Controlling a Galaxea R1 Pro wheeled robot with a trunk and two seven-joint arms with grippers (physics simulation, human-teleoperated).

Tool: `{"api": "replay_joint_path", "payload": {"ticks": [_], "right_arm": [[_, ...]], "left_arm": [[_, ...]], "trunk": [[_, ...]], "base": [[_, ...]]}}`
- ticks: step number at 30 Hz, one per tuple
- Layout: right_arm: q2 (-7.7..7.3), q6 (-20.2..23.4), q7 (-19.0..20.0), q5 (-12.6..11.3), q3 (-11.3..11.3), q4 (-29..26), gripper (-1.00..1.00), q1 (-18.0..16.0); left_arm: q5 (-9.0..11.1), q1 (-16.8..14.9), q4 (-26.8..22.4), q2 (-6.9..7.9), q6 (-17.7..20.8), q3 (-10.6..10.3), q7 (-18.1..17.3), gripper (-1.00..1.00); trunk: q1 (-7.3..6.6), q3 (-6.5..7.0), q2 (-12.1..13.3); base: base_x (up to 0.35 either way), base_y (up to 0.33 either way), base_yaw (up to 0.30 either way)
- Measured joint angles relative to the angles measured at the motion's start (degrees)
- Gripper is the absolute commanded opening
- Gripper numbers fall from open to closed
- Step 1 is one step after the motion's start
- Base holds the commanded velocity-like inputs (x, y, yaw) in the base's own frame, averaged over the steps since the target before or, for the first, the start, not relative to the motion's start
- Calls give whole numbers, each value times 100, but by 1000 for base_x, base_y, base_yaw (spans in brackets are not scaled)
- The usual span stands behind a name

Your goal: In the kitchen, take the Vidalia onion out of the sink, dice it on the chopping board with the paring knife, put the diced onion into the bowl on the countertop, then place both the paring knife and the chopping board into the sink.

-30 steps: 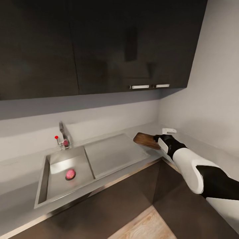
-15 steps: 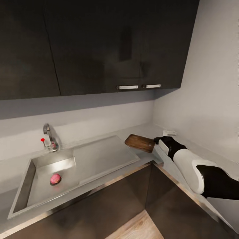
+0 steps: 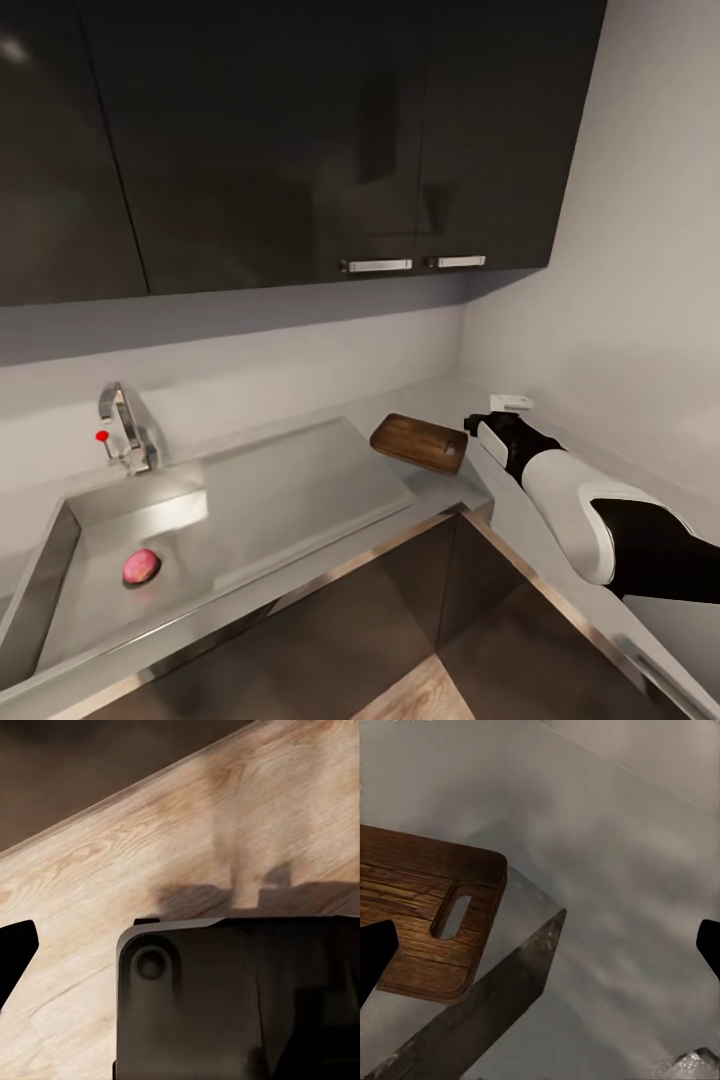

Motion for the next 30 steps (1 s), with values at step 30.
{"api": "replay_joint_path", "payload": {"ticks": [30], "right_arm": [[1, -289, 1, -1, -3, 315, 100, 6]], "left_arm": [[0, 0, 51, 1, 0, -10, 0, 100]], "trunk": [[1, -14, 0]], "base": [[37, 1, 0]]}}
